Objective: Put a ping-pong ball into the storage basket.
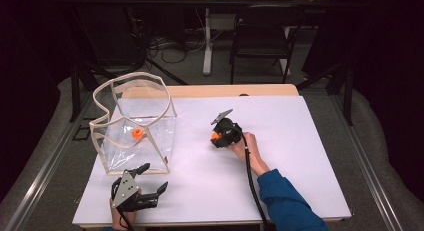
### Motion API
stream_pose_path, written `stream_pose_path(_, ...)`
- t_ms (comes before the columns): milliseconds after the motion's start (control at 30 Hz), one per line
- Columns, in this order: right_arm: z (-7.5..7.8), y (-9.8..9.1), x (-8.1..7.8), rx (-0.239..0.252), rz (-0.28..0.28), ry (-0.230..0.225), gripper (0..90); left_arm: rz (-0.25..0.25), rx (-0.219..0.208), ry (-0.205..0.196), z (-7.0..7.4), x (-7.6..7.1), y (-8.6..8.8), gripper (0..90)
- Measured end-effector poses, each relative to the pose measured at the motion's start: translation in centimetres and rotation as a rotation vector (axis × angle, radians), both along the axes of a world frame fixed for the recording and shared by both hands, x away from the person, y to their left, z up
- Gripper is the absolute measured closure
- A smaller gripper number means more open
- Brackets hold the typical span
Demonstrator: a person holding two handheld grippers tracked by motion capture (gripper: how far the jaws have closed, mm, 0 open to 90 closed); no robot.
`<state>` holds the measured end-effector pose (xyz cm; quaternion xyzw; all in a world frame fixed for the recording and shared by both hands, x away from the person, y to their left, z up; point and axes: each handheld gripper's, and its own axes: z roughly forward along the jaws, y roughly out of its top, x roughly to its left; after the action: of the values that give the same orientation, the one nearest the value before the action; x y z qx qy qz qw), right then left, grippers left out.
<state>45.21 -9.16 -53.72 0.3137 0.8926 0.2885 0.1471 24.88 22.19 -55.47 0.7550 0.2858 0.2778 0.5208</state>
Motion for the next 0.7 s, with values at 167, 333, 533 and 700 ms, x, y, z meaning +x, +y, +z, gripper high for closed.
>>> stream_pose_path(167,0.5,-0.3,-0.1,0.01,-0.001,-0.016,50.7,-0.001,0.0,0.0,0.0,0.0,0.0,15.8)
stream_pose_path(333,0.8,-0.5,-0.3,0.016,-0.003,-0.021,50.7,-0.002,0.0,0.002,0.0,0.0,0.0,15.8)
stream_pose_path(533,1.3,-0.8,-0.4,0.029,0.002,-0.028,50.7,-0.005,0.003,0.002,0.0,0.1,0.0,15.8)
stream_pose_path(700,1.9,-1.0,-0.5,0.048,-0.002,-0.037,50.7,-0.003,0.001,0.001,0.0,0.0,0.0,15.8)
